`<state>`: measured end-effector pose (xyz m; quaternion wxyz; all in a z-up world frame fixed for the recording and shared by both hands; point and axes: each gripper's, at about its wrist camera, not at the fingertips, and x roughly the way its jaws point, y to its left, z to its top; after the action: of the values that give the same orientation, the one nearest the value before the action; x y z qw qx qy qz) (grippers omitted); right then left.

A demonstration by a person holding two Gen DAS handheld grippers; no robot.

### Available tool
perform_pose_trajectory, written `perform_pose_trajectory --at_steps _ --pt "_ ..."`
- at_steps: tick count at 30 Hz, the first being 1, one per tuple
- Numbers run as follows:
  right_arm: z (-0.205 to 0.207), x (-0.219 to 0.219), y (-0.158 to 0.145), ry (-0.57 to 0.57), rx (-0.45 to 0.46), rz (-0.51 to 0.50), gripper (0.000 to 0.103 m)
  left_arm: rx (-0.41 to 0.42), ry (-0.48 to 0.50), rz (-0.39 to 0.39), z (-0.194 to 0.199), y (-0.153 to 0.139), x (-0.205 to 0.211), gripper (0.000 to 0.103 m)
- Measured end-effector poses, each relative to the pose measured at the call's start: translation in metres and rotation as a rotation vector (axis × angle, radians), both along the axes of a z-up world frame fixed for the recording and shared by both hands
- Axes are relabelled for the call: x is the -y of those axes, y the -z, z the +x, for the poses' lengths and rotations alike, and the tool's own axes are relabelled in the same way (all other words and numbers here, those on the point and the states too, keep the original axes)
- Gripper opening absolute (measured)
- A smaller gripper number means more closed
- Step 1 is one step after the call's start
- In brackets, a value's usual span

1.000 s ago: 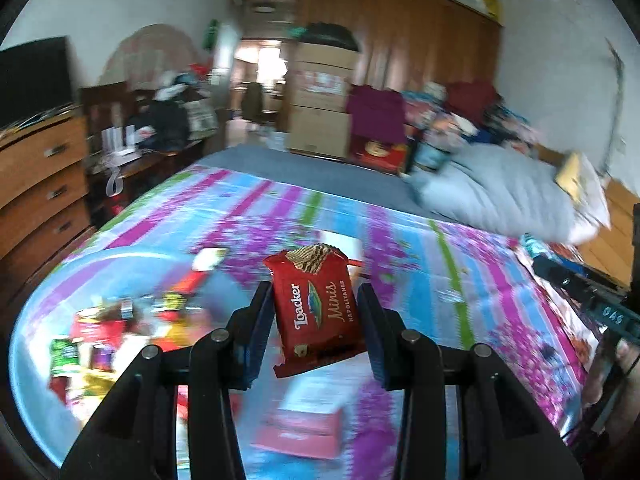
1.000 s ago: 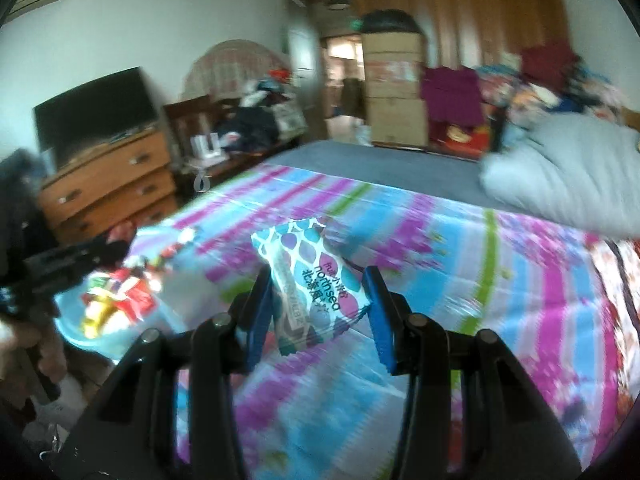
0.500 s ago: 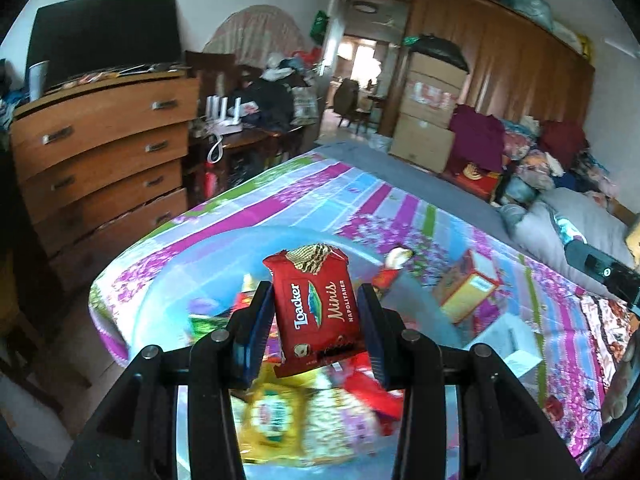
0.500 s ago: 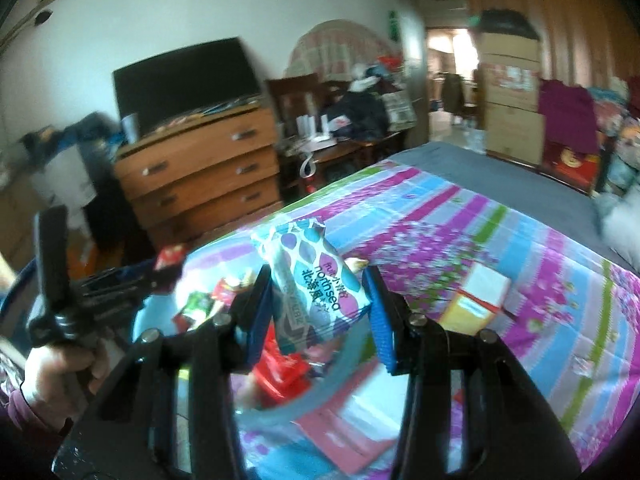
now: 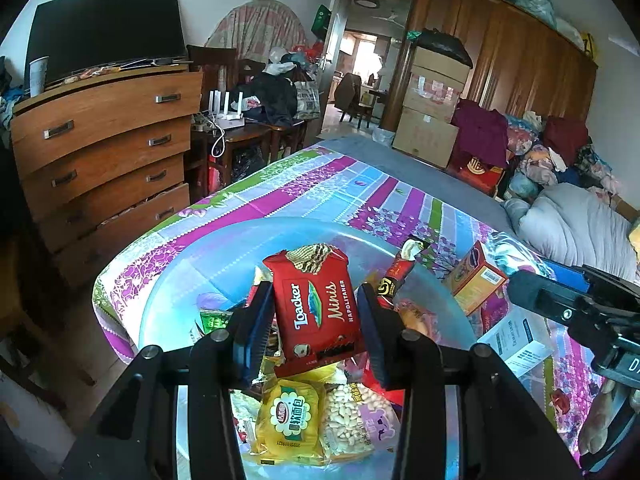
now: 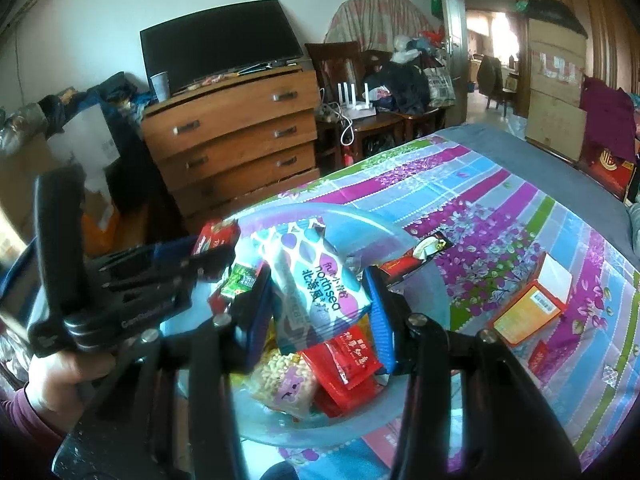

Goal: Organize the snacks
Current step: 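Carry both held packets over the basin and open both tools to release them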

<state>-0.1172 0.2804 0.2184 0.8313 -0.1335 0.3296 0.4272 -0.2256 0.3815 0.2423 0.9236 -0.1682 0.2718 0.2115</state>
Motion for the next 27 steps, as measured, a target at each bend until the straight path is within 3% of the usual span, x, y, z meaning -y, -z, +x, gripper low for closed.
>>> perform_pose_trajectory --at_steps 13,27 --pt "0.006 -0.009 0.006 -0.002 -0.02 -0.013 0.045 -0.018 0.039 -0.006 0.007 0.001 0.007 0.043" --pt "0.011 -0.019 0.034 -0.012 -0.115 -0.099 0.045 -0.181 0.116 -0.012 0.027 0.026 0.019 0.043"
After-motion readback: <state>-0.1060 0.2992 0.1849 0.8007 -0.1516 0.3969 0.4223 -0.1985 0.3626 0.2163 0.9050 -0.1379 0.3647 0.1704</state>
